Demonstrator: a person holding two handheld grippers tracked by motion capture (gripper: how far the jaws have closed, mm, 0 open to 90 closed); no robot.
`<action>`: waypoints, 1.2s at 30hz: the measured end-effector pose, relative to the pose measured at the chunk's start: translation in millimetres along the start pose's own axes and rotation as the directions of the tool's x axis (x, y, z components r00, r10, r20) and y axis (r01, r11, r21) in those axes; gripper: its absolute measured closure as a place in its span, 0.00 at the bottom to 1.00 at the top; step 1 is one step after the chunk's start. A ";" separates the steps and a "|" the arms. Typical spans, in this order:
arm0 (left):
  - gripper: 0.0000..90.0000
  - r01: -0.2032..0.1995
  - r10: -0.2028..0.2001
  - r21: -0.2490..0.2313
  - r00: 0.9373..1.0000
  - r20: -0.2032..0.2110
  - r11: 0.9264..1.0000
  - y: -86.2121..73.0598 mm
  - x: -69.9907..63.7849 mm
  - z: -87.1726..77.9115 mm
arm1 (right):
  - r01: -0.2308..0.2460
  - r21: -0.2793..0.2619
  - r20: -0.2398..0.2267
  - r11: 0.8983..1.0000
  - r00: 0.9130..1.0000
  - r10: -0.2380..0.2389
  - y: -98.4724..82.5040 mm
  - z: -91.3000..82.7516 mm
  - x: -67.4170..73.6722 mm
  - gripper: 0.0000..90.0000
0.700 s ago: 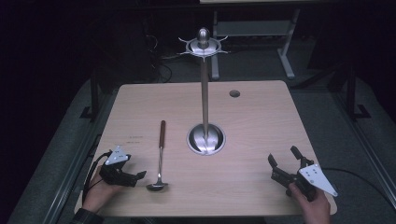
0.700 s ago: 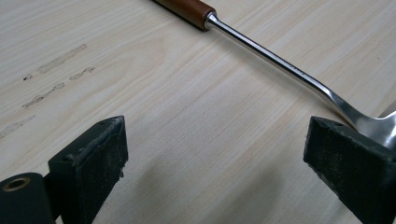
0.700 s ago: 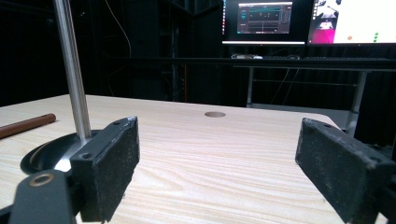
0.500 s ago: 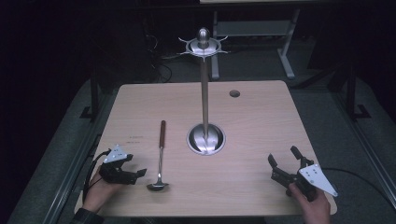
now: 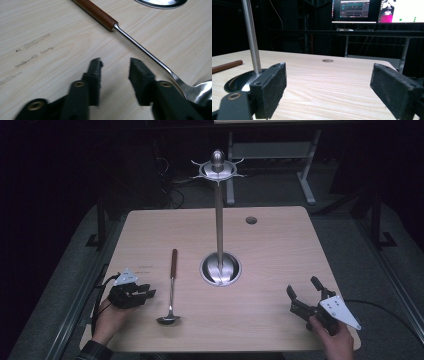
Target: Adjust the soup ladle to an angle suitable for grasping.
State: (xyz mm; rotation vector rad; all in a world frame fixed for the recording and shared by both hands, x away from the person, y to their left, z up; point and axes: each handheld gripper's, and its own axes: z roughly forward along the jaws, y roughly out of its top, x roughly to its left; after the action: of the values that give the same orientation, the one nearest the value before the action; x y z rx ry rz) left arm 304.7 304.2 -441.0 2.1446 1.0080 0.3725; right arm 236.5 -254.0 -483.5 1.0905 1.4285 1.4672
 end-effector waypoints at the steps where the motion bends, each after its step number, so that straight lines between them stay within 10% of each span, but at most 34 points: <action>1: 0.81 0.005 -0.005 -0.001 1.000 -0.004 1.000 1.5 0.8 0.0 | 0.003 -0.004 0.004 1.000 1.000 -0.003 -0.1 -0.1 0.0 0.14; 9: 1.00 0.021 -0.021 0.008 1.000 -0.008 1.000 15.4 11.5 8.6 | -0.001 -0.003 0.004 1.000 1.000 0.001 0.0 0.2 -0.7 0.14; 36: 1.00 0.029 -0.029 -0.005 0.999 -0.037 1.000 50.0 31.8 52.1 | -0.001 0.000 0.000 1.000 1.000 0.001 0.0 0.0 -0.2 0.15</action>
State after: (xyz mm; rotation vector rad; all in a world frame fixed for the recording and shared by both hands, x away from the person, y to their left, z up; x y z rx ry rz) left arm 380.2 281.2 -442.6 2.1235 1.0575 0.4015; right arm 236.5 -254.1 -483.4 1.0910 1.4281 1.4680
